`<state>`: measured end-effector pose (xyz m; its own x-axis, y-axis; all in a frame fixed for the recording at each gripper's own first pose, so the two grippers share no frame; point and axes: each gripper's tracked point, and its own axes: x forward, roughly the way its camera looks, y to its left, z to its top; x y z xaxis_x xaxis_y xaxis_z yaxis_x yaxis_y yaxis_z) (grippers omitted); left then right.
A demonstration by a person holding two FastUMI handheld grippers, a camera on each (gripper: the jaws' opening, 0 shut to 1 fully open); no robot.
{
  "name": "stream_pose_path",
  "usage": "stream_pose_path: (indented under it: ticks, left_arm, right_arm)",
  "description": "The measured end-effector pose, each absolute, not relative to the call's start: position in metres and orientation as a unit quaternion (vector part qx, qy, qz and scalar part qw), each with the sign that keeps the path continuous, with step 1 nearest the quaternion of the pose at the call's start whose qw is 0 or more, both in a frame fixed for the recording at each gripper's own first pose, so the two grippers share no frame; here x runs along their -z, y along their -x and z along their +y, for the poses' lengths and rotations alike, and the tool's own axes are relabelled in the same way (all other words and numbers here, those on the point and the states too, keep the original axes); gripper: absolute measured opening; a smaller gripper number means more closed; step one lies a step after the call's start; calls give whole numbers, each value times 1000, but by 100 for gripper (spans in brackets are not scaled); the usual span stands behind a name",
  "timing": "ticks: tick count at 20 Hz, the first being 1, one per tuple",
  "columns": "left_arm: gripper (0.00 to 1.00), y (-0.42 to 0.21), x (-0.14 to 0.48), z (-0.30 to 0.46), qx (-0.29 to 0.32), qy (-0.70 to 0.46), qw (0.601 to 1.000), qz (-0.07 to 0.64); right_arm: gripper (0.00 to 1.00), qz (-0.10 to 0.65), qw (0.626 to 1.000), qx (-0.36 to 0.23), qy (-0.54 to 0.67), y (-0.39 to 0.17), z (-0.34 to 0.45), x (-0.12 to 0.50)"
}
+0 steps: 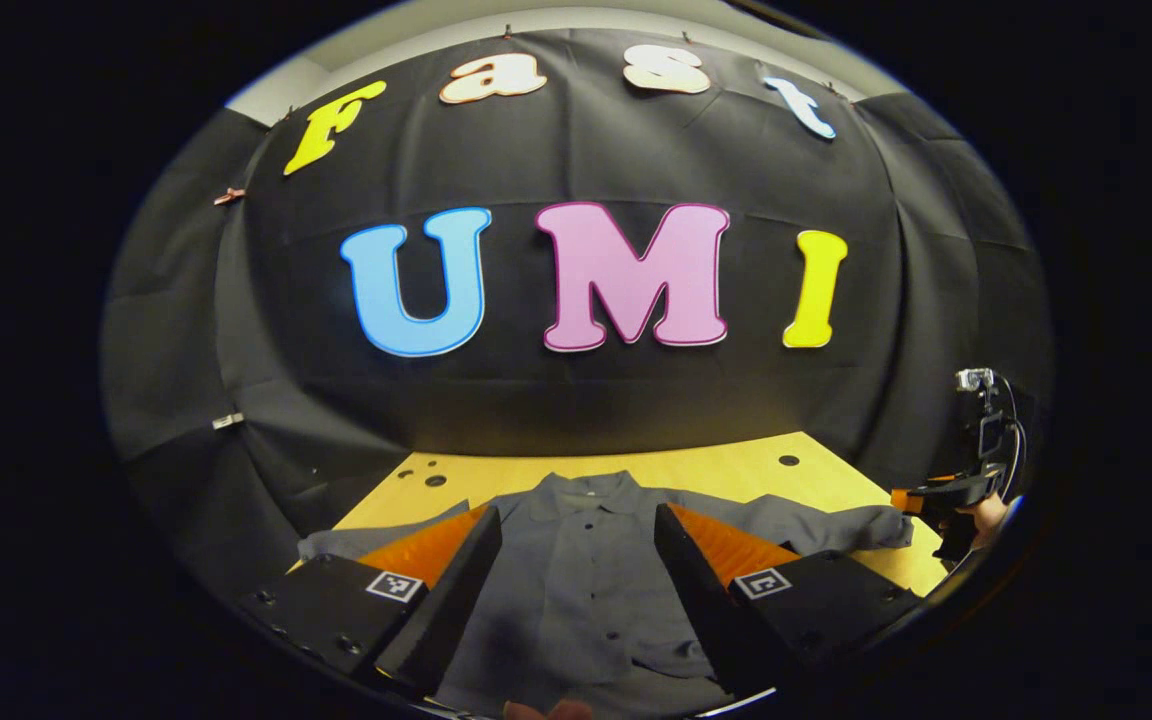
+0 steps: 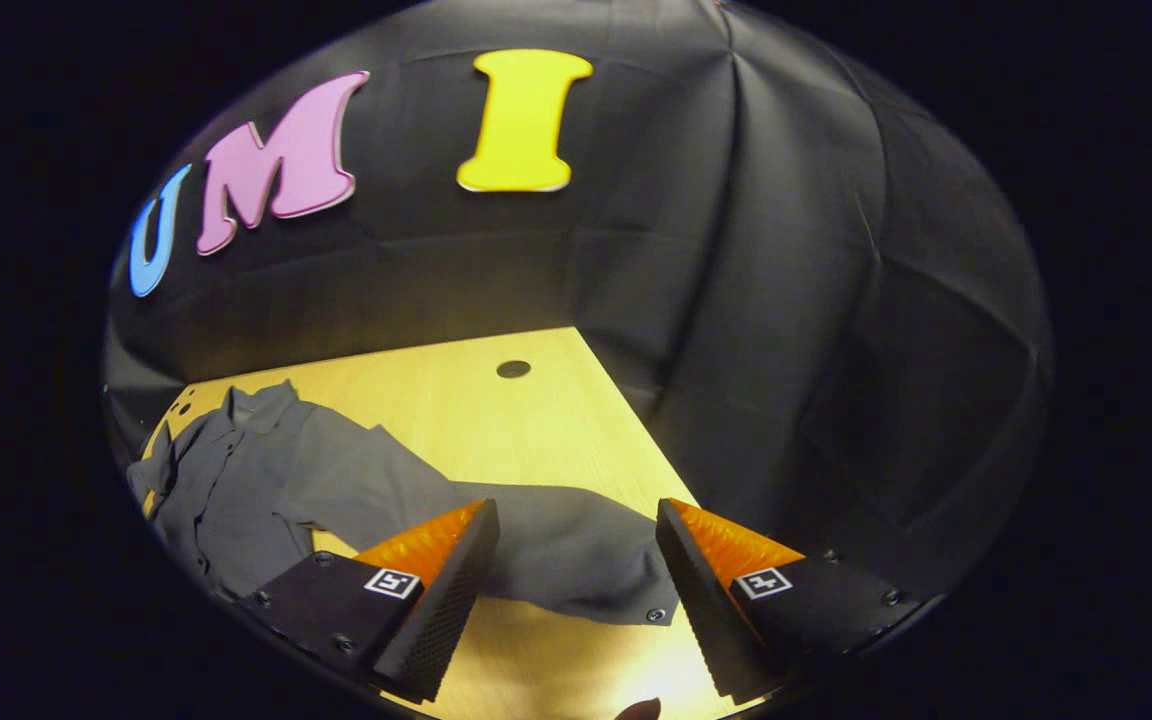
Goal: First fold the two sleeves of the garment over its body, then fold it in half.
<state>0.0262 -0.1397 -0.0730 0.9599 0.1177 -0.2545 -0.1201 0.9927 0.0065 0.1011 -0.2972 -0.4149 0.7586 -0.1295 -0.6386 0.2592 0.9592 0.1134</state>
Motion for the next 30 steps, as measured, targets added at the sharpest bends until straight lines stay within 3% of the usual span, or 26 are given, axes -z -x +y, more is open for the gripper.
stream_pose_path:
  ticks: [8,10,11,14,15,24,25,26,30]
  left_arm:
    - [97,-17,77,-123,-126,8,981,145]
    - [98,-15,79,-124,-130,9,980,150]
    - [98,-14,80,-125,-132,8,980,152]
    - [97,-10,76,-121,-137,3,979,152]
    - [97,-8,74,-120,-138,-1,979,149]
    - [97,-10,66,-99,-112,-4,986,126]
    - [97,-12,67,-96,-106,-2,987,123]
    - [97,-14,67,-92,-100,2,988,121]
    - [97,-17,69,-68,-74,16,990,116]
  right_arm:
    - [96,410,902,99,-90,-89,-312,515]
    - [97,401,903,104,-109,-90,-310,520]
    - [89,404,904,90,-107,-89,-307,519]
    - [16,412,903,79,-92,-79,-301,512]
    - [7,407,905,77,-93,-83,-301,509]
    - [5,326,938,105,-47,-69,-308,438]
    - [0,324,939,107,-40,-61,-306,432]
    - [5,322,940,110,-32,-52,-301,425]
    - [5,315,939,135,-11,-28,-278,398]
